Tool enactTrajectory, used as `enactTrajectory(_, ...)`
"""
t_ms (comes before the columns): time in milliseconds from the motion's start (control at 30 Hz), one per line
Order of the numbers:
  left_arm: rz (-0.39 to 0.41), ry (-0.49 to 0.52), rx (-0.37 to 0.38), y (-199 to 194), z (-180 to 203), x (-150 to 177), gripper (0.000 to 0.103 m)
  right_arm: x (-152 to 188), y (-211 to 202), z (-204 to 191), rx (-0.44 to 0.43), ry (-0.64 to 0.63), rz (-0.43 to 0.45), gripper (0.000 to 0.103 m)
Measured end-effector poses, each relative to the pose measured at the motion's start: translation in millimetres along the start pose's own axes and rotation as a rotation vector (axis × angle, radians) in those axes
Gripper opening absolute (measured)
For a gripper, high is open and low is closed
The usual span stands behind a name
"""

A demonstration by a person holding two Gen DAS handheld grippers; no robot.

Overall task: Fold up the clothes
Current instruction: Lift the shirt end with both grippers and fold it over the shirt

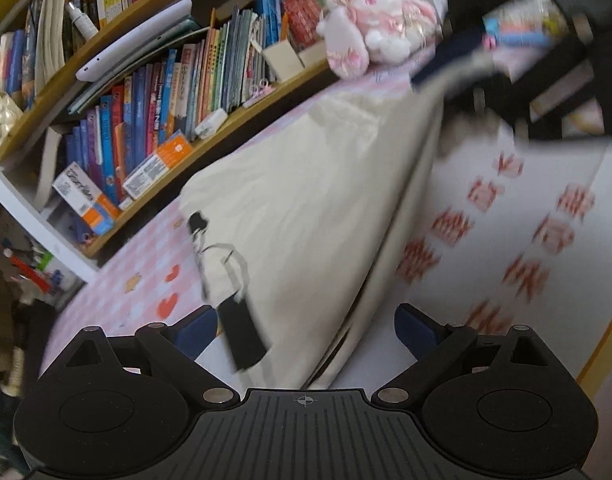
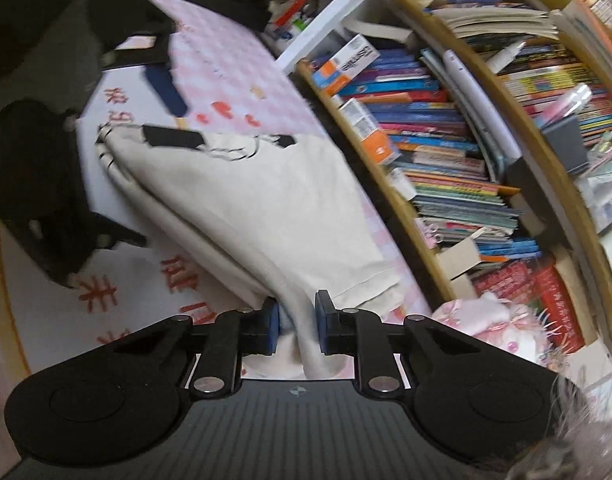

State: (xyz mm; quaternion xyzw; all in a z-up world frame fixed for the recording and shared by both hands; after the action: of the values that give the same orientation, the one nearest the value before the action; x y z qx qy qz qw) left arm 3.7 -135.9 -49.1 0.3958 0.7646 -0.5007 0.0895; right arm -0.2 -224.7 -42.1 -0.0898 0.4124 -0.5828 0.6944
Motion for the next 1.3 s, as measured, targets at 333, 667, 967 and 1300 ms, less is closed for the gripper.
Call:
enactTrajectory(333,0.003,0.148,-0.077,-2,-6,25,0.048,14,5,0,-0.013,0.002,-0.041,0.017)
enactTrajectory(667,0.016,0.318,-0.069,-4,19,30,0.005,35,13,-28,-0.047,-0.062,-0.090,0.013)
enactTrajectory(967,0.032,0.354,-0.007,-26,23,38,0.004,38,0,-33,-0.045,-0.031,-0.121,0.012)
enactTrajectory(1300,0.094,0.362,0.098,-72,28,68,0.004,48,-39,-72,-0.018,-0.037,-0.201,0.012)
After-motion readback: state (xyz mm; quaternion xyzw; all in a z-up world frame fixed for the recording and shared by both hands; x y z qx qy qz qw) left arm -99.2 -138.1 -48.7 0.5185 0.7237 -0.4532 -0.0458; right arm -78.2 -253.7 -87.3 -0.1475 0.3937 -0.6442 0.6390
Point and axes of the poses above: each gripper's, at about its wrist camera, not at the fingertips, and y roughly the way its jaws point, z to its right, x to its underside, the point moved 7 cm from there along y, roughly the way its jaws point, and after that the axes turned 6 degrees about -z, right-handed, at the moved point
